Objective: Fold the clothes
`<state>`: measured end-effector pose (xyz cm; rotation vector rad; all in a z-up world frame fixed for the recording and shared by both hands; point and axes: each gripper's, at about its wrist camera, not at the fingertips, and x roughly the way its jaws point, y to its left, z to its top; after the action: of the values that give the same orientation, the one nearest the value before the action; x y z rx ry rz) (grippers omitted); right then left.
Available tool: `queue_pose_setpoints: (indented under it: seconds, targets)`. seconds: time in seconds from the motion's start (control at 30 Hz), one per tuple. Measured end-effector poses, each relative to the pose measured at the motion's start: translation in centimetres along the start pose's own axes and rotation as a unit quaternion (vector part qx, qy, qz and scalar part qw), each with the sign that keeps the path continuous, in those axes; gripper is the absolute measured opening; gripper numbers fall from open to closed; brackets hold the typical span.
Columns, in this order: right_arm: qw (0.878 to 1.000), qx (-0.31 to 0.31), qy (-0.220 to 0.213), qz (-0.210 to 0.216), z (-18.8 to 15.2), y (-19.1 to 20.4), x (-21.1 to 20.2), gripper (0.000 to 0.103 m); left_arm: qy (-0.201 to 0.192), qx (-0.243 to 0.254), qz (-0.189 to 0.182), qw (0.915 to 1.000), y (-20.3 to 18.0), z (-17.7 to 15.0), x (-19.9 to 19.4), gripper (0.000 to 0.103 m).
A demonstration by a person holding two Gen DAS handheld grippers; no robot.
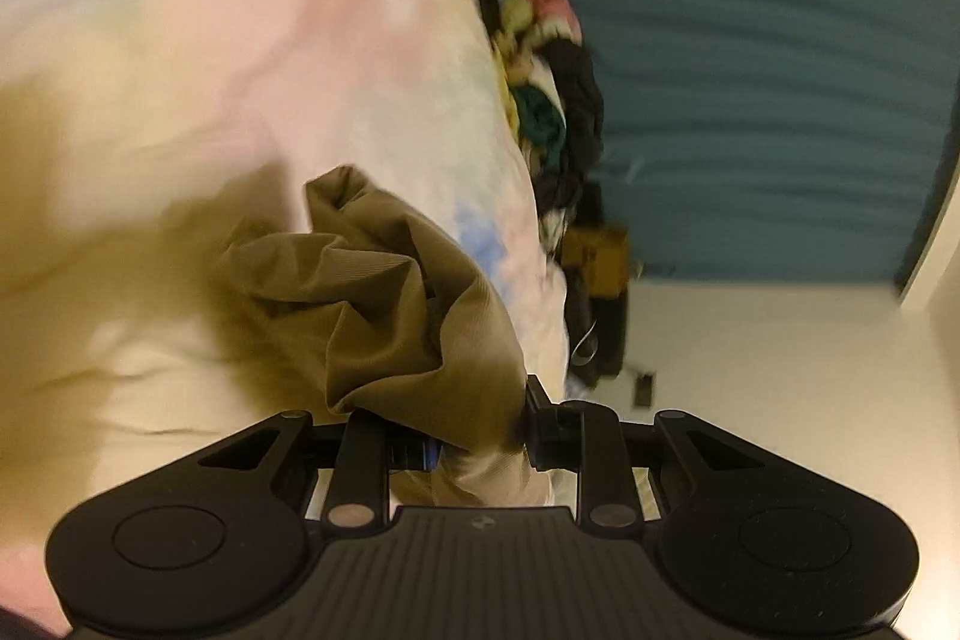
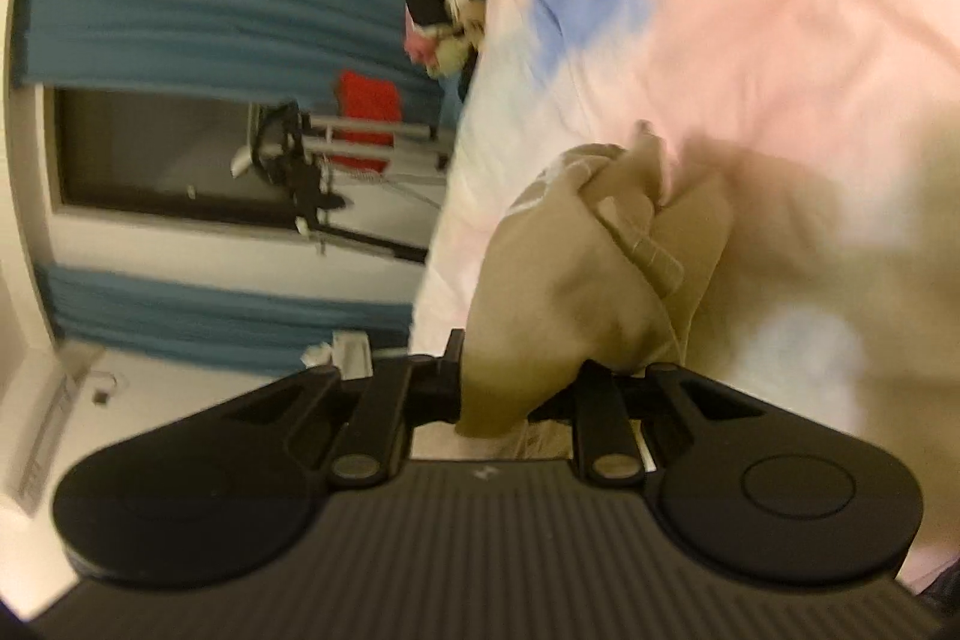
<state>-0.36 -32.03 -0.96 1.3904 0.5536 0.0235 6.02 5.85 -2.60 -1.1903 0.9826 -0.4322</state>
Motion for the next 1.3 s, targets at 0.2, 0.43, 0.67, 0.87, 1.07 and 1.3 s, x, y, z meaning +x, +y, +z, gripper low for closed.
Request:
queue_pose_setpoints:
  seconds: [0.2,0.43,0.67,0.87,1.07,1.3]
  targets:
    - [0.998,-0.002,-0.062,-0.033,10.1,2.3,0.9,0.019,0.018,0.035,0.061,0.9974,-9.1,0.7,12.4,0.027]
    - [0.986,-0.04,-0.156,-0.051,22.7,4.8,3.3,0.019,0.059,0.094,-0.002,0.9938,-18.0,1.0,26.8,0.026]
    - [0.951,-0.15,-0.269,-0.023,26.4,4.2,5.3,0.019,0.035,0.206,-0.04,0.9772,-18.6,-0.3,34.0,0.028]
    - [0.967,-0.089,-0.201,-0.132,25.6,-5.6,9.5,0.019,0.066,0.205,0.057,0.9748,-7.7,-1.4,36.1,0.027]
    - [0.969,-0.064,-0.177,-0.162,21.5,-10.9,9.8,0.02,0.072,0.25,0.08,0.9624,-4.7,-1.9,34.5,0.038]
    - [0.968,-0.034,-0.176,-0.174,19.5,-11.4,8.7,0.024,0.068,0.336,0.119,0.9318,-6.2,-2.7,31.0,0.062]
